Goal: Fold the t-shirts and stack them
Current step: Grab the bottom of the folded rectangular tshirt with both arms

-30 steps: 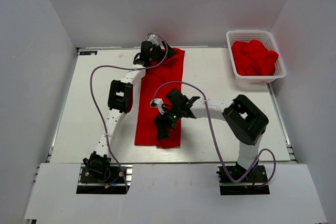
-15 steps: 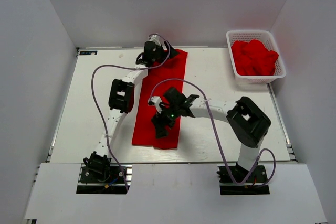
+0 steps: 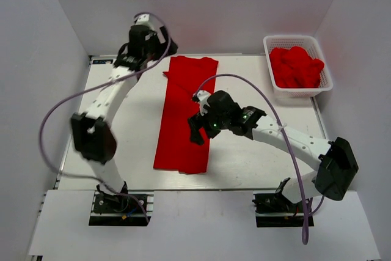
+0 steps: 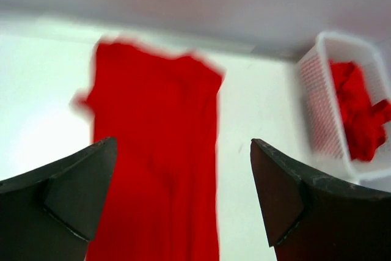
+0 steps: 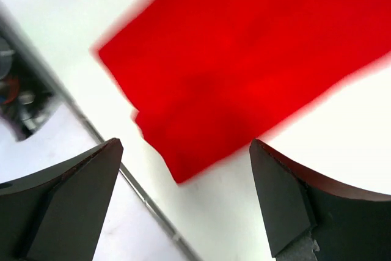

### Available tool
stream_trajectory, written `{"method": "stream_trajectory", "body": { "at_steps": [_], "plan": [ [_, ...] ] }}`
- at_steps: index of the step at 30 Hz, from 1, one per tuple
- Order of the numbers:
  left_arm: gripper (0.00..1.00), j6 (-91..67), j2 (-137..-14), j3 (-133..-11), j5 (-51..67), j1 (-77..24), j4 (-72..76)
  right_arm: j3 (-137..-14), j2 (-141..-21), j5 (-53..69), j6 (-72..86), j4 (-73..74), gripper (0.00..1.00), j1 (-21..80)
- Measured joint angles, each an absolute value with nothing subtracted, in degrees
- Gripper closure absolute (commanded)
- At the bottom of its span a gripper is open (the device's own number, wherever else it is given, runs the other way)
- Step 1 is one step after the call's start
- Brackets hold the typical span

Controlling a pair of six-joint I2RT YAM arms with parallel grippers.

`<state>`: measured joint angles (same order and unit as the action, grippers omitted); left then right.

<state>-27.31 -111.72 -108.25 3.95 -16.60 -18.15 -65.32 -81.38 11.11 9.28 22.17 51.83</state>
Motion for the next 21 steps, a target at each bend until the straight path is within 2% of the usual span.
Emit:
{"method": "stream_trajectory", "body": {
  "at_steps": [5, 8, 14, 21],
  "plan": [
    [0.00, -29.80, -77.82, -71.59, -2.74, -17.87, -24.99, -62.13, -80.34, 0.95, 19.38, 30.04, 0.10, 51.77],
    [0.00, -32.36, -65.56, -55.81, -2.96, -18.28, -32.40, -59.94, -80.34, -1.15, 24.53, 33.06, 0.10, 51.77],
    [0.00, -37.39, -57.32, -37.76, -0.16, -18.50, -42.33, -55.99, -81.60, 0.86, 33.91, 32.62, 0.10, 51.79],
    [0.00, -39.05, -56.93, -31.07, 2.90, -19.57, -44.49, -53.45, -88.14, 7.70, 40.16, 30.26, 0.10, 51.83]
  ]
}}
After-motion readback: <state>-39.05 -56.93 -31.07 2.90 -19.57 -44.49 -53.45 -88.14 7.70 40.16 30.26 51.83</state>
